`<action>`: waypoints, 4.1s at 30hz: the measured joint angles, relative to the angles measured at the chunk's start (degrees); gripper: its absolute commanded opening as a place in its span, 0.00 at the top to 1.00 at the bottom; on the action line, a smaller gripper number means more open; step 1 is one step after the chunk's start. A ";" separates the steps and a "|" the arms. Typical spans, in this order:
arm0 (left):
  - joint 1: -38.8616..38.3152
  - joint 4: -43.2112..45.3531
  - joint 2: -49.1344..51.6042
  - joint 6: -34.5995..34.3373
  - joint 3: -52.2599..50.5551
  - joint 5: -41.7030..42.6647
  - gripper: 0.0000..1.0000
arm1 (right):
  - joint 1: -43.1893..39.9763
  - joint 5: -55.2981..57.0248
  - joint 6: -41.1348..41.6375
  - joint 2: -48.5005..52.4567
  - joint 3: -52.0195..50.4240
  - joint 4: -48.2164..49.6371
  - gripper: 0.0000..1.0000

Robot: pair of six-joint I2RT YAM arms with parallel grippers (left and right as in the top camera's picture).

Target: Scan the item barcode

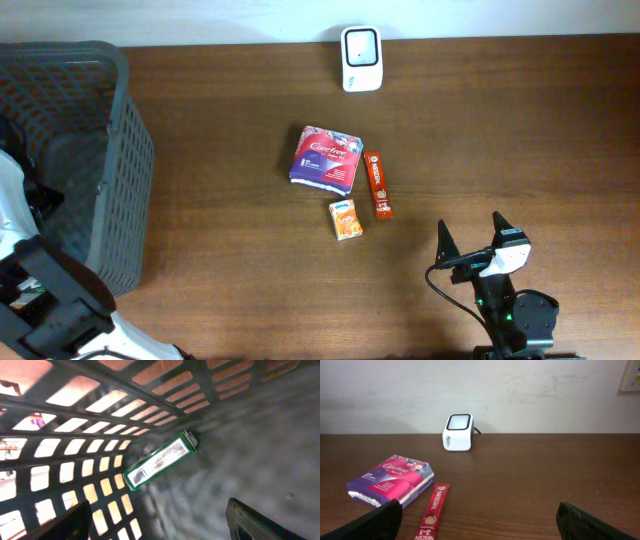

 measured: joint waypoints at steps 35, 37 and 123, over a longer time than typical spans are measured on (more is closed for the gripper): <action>6.10 33.16 -0.85 23.87 -24.35 11.89 0.80 | 0.00 0.00 0.00 0.00 0.00 0.00 0.02; 5.79 31.43 -1.09 24.26 -24.35 13.29 0.83 | 0.00 0.00 -0.04 0.00 0.00 0.00 0.02; -44.37 -6.29 -26.99 11.96 -5.01 34.45 0.01 | 0.20 -39.93 9.75 52.41 56.81 -20.81 0.02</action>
